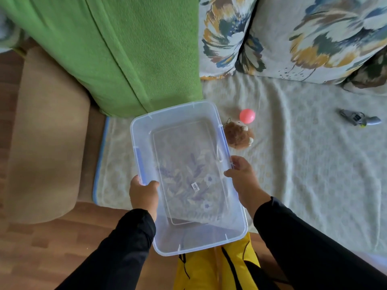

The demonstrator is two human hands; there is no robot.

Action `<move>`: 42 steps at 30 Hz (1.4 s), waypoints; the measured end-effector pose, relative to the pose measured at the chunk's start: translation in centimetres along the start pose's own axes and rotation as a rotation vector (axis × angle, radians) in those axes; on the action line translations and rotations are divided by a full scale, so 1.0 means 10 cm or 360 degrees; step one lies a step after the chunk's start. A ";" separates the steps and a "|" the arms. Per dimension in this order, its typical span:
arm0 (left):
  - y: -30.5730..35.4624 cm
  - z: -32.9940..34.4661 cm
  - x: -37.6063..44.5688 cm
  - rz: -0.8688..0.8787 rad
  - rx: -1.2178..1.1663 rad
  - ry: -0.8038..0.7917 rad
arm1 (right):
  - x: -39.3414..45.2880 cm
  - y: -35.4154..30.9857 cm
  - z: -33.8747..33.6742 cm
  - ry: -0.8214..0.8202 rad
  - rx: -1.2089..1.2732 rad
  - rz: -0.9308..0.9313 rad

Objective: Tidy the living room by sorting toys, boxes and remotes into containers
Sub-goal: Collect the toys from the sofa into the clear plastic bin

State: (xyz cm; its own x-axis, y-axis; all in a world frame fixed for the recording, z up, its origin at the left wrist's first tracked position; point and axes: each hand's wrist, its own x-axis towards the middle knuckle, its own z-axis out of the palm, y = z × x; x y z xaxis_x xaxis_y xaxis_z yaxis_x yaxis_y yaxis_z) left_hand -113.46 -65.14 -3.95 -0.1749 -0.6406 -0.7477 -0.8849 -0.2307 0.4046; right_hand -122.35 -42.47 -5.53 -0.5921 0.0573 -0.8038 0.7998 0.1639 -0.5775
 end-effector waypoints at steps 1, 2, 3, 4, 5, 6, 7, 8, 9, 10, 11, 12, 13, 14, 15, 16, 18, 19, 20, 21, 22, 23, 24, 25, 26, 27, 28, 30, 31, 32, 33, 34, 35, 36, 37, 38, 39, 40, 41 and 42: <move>0.00 0.03 0.00 0.0024 0.0044 0.0028 | 0.01 0.00 -0.01 -0.0014 0.0007 -0.0004; 0.01 0.06 -0.02 0.0037 0.0081 0.0062 | 0.03 0.00 -0.01 -0.0022 0.0010 -0.0012; 0.03 0.09 -0.04 0.0047 0.0106 0.0097 | 0.04 -0.01 -0.02 -0.0026 0.0010 -0.0022; 0.05 0.11 -0.05 0.0065 0.0130 0.0132 | 0.05 -0.01 -0.02 -0.0032 0.0008 -0.0036; 0.07 0.15 -0.07 0.0090 0.0162 0.0161 | 0.07 -0.01 -0.03 -0.0047 -0.0010 -0.0050; 0.09 0.19 -0.09 0.0115 0.0199 0.0196 | 0.10 -0.01 -0.04 -0.0072 -0.0047 -0.0061; 0.11 0.23 -0.11 0.0143 0.0239 0.0229 | 0.12 -0.02 -0.05 -0.0099 -0.0095 -0.0072; 0.13 0.27 -0.12 0.0158 0.0279 0.0249 | 0.15 -0.02 -0.07 -0.0110 -0.0150 -0.0088; 0.14 0.29 -0.13 0.0156 0.0305 0.0260 | 0.18 -0.02 -0.08 -0.0100 -0.0207 -0.0111; 0.16 0.31 -0.14 0.0134 0.0315 0.0270 | 0.22 -0.03 -0.10 -0.0070 -0.0249 -0.0130; 0.15 0.30 -0.13 0.0106 0.0318 0.0286 | 0.26 -0.05 -0.13 -0.0033 -0.0267 -0.0146; 0.14 0.29 -0.12 0.0084 0.0323 0.0298 | 0.32 -0.06 -0.16 0.0009 -0.0269 -0.0164; 0.11 0.27 -0.10 0.0077 0.0329 0.0308 | 0.39 -0.09 -0.19 0.0060 -0.0283 -0.0189; 0.08 0.25 -0.08 0.0086 0.0340 0.0311 | 0.47 -0.11 -0.22 0.0116 -0.0321 -0.0211; 0.04 0.23 -0.06 0.0102 0.0346 0.0307 | 0.53 -0.15 -0.24 0.0165 -0.0375 -0.0240; 0.01 0.22 -0.04 0.0112 0.0345 0.0303 | 0.60 -0.19 -0.26 0.0200 -0.0437 -0.0278; -0.02 0.22 -0.02 0.0117 0.0344 0.0292 | 0.71 -0.29 -0.27 0.0223 -0.0588 -0.0391; -0.04 0.23 -0.01 0.0133 0.0356 0.0296 | 0.74 -0.33 -0.27 0.0230 -0.0700 -0.0449; -0.05 0.24 -0.01 0.0146 0.0369 0.0306 | 0.78 -0.38 -0.26 0.0245 -0.0838 -0.0493; -0.05 0.25 0.00 0.0155 0.0380 0.0324 | 0.81 -0.42 -0.24 0.0261 -0.0977 -0.0530; -0.06 0.27 0.01 0.0160 0.0387 0.0338 | 0.86 -0.46 -0.23 0.0276 -0.1094 -0.0571; -0.06 0.28 0.01 0.0159 0.0387 0.0349 | 0.90 -0.48 -0.21 0.0276 -0.1190 -0.0629; -0.06 0.28 0.02 0.0163 0.0386 0.0355 | 0.96 -0.49 -0.19 0.0251 -0.1264 -0.0677; -0.07 0.29 0.03 0.0165 0.0389 0.0363 | 0.99 -0.50 -0.17 0.0206 -0.1331 -0.0709; -0.09 0.29 0.05 0.0165 0.0398 0.0372 | 1.04 -0.49 -0.16 0.0157 -0.1398 -0.0704; -0.10 0.29 0.07 0.0159 0.0407 0.0375 | 1.06 -0.49 -0.15 0.0122 -0.1475 -0.0678; -0.11 0.29 0.09 0.0151 0.0411 0.0375 | 1.08 -0.48 -0.15 0.0100 -0.1557 -0.0628; -0.12 0.28 0.13 0.0124 0.0418 0.0369 | 1.12 -0.45 -0.17 0.0109 -0.1681 -0.0566; -0.11 0.29 0.13 0.0115 0.0420 0.0362 | 1.14 -0.43 -0.18 0.0138 -0.1712 -0.0557; -0.09 0.30 0.14 0.0110 0.0417 0.0355 | 1.17 -0.42 -0.19 0.0172 -0.1727 -0.0554; -0.08 0.32 0.14 0.0103 0.0410 0.0343 | 1.19 -0.41 -0.19 0.0191 -0.1743 -0.0535; -0.06 0.33 0.14 0.0096 0.0403 0.0327 | 1.21 -0.40 -0.19 0.0185 -0.1752 -0.0486; -0.03 0.34 0.14 0.0090 0.0397 0.0313 | 1.23 -0.40 -0.19 0.0169 -0.1741 -0.0404; -0.02 0.35 0.14 0.0087 0.0402 0.0307 | 1.23 -0.41 -0.19 0.0173 -0.1720 -0.0308; 0.00 0.36 0.15 0.0086 0.0420 0.0307 | 1.23 -0.44 -0.22 0.0205 -0.1691 -0.0210; 0.02 0.36 0.16 0.0086 0.0443 0.0313 | 1.21 -0.47 -0.24 0.0258 -0.1650 -0.0139; 0.04 0.36 0.16 0.0087 0.0463 0.0318 | 1.18 -0.50 -0.26 0.0326 -0.1599 -0.0109; 0.05 0.36 0.17 0.0089 0.0479 0.0321 | 1.15 -0.53 -0.28 0.0396 -0.1542 -0.0126; 0.07 0.37 0.17 0.0092 0.0490 0.0321 | 1.10 -0.56 -0.29 0.0459 -0.1504 -0.0185; 0.08 0.38 0.16 0.0088 0.0495 0.0309 | 1.04 -0.58 -0.30 0.0510 -0.1483 -0.0254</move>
State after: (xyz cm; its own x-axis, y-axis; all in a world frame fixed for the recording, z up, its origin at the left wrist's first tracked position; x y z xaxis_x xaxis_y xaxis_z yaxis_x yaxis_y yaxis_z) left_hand -116.06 -63.58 -6.88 -0.1675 -0.7797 -0.6034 -0.9705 0.0227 0.2402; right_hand -133.46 -39.84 -10.08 -0.7944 0.2075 -0.5709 0.3930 0.8922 -0.2226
